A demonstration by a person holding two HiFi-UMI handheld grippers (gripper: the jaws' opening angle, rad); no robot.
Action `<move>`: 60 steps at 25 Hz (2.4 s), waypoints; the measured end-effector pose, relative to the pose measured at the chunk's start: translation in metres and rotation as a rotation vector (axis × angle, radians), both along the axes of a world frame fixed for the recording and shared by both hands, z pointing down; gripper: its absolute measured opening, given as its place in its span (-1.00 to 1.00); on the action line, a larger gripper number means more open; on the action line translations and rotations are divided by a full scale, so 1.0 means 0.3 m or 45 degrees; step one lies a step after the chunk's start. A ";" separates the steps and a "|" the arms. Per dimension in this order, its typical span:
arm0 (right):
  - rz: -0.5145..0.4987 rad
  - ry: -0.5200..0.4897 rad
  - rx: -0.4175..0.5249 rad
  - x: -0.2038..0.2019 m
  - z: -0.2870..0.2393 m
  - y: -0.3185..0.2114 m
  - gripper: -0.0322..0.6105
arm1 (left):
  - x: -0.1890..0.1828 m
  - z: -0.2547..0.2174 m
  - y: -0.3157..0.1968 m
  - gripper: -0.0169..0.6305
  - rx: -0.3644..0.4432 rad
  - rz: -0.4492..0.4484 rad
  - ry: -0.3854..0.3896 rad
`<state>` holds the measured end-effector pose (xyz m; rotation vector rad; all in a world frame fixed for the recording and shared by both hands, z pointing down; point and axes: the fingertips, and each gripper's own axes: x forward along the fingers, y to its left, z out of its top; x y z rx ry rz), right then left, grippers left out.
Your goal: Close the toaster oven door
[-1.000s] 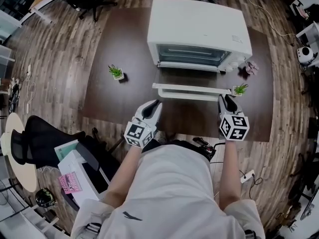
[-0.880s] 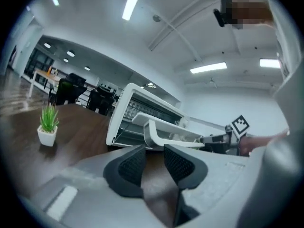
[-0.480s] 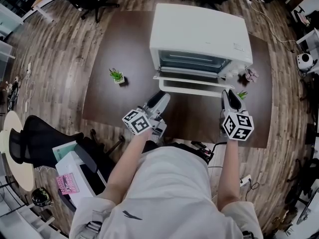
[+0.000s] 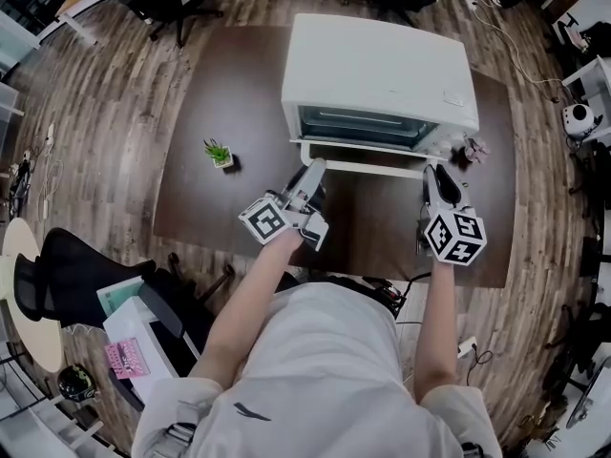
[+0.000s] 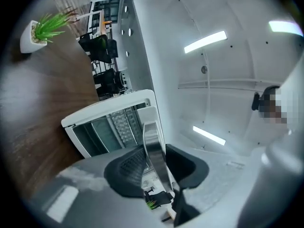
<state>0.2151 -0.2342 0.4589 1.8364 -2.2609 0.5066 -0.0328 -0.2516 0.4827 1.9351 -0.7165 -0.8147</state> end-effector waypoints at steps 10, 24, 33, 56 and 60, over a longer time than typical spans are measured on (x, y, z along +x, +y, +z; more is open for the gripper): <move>0.052 0.152 0.282 -0.004 -0.119 0.013 -0.60 | 0.010 -0.066 -0.136 -0.54 0.031 -0.006 0.030; 0.017 0.091 0.287 -0.055 -0.086 0.133 -0.60 | -0.010 -0.077 -0.186 -0.48 0.031 -0.030 -0.014; -0.031 0.134 0.378 -0.092 -0.088 0.273 -0.72 | -0.266 -0.093 0.127 -0.80 0.374 -0.331 -0.622; -0.059 0.174 0.342 -0.213 0.009 0.438 -0.90 | -0.313 -0.004 0.384 -0.95 0.486 -0.308 -1.181; -0.063 0.174 0.344 -0.210 0.007 0.438 -0.90 | -0.311 0.002 0.388 -0.95 0.479 -0.309 -1.187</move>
